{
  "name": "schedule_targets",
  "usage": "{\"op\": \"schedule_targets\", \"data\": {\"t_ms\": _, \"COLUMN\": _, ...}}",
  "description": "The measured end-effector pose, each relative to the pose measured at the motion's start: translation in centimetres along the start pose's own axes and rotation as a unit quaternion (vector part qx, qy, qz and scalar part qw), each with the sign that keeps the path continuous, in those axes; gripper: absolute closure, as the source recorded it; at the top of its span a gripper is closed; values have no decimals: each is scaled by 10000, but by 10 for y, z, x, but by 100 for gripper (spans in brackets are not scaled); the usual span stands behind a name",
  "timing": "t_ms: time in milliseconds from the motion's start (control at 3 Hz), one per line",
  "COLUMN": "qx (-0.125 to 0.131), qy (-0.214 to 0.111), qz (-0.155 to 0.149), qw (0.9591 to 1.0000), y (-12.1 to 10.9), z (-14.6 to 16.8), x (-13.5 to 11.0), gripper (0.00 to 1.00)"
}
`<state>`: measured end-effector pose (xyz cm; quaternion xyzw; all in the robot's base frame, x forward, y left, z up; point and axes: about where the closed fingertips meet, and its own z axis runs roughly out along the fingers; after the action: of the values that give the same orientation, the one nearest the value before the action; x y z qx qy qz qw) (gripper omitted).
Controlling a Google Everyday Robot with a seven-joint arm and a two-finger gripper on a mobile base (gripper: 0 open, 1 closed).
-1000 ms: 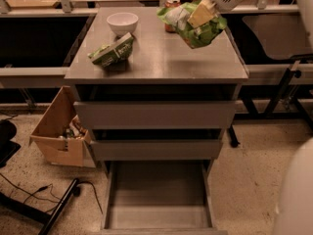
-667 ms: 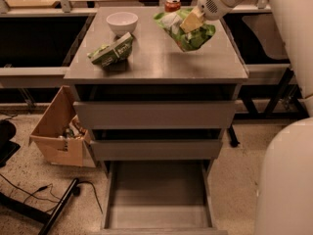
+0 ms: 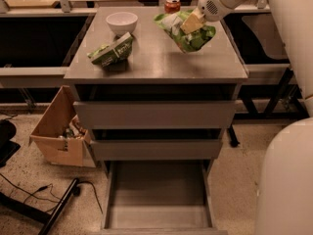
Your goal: Pick green rice chip bag from bottom drawer and place on counter
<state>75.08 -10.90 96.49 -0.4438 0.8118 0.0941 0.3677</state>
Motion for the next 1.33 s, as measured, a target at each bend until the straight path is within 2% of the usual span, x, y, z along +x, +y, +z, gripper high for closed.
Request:
{"op": "schedule_targets", "data": {"t_ms": 667, "qx": -16, "qy": -30, "qz": -19, "qw": 10000, "y": 1, "z": 0, "x": -2, "gripper": 0}}
{"op": "schedule_targets", "data": {"t_ms": 1000, "qx": -36, "qy": -70, "qz": -46, "qw": 10000, "y": 2, "z": -1, "x": -4, "gripper": 0}}
{"op": "schedule_targets", "data": {"t_ms": 1333, "qx": -65, "qy": -523, "qz": -518, "qw": 9973, "y": 18, "z": -60, "x": -27, "gripper": 0}}
